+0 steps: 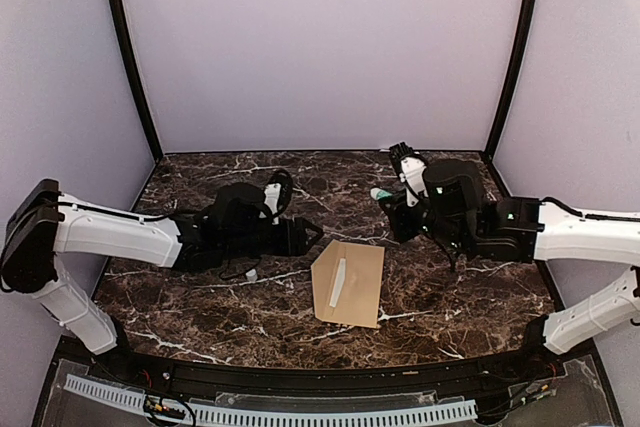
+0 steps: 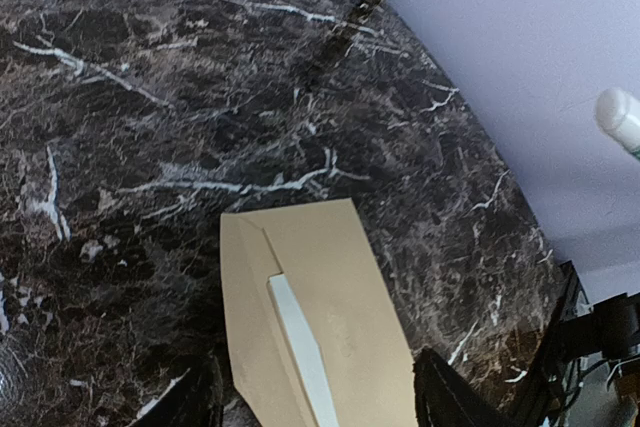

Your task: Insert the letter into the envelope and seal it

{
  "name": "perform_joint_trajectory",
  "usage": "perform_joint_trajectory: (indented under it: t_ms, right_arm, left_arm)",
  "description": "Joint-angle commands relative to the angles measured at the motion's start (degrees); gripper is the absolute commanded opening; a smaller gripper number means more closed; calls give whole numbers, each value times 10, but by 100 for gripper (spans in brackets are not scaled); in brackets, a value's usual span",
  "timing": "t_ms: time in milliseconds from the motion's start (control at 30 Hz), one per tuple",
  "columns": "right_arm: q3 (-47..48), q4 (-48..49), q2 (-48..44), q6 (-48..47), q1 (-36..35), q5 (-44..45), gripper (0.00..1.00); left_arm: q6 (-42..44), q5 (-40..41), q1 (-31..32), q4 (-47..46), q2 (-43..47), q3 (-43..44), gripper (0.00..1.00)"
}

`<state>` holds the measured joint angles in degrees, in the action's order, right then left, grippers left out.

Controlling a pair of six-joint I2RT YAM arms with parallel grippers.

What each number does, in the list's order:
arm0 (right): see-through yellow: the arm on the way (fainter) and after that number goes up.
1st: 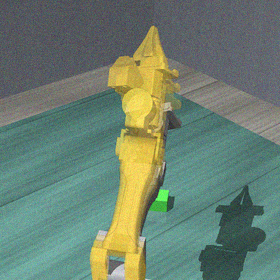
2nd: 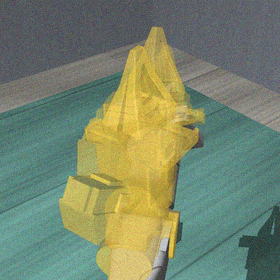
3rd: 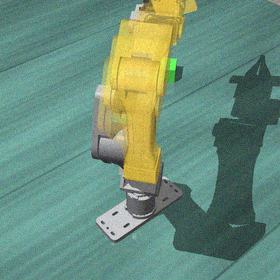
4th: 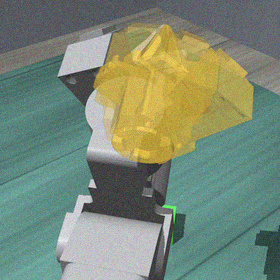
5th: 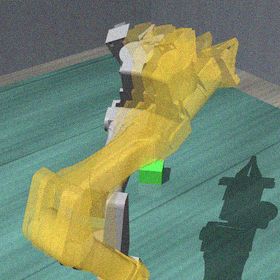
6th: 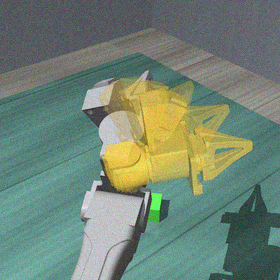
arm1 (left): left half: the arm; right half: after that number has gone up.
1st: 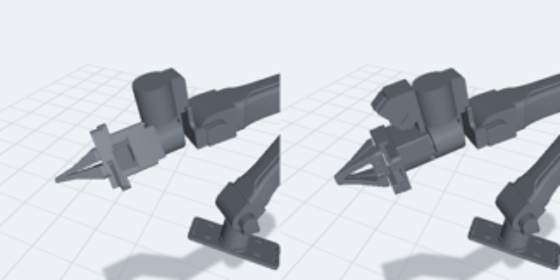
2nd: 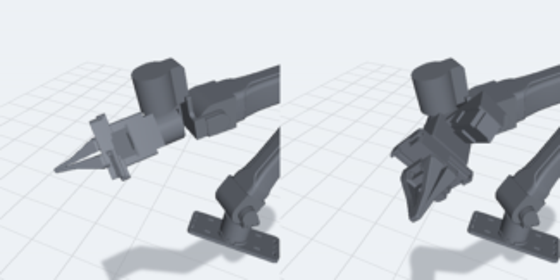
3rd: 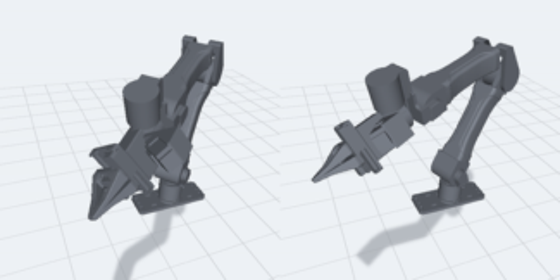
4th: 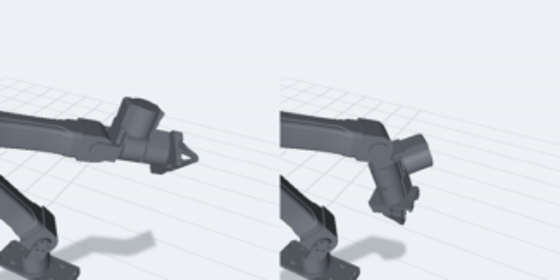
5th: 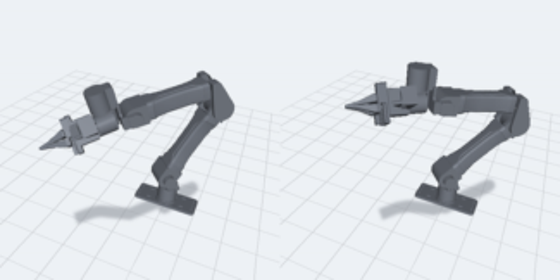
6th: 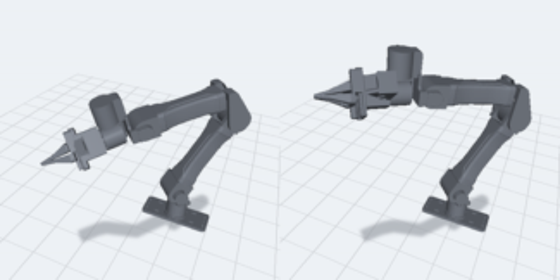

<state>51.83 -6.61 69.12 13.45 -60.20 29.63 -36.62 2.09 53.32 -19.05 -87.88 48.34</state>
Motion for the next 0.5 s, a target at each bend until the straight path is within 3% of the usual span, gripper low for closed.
perform_joint_trajectory:
  t_ms: [0,467]
  right_arm:
    - [41,-118,22,61,4,-50,0]
    - [45,-199,60,79,4,-112,0]
  left_arm:
    - [23,-1,1,57,-44,0,65]
    - [11,-99,4,10,-149,14,59]
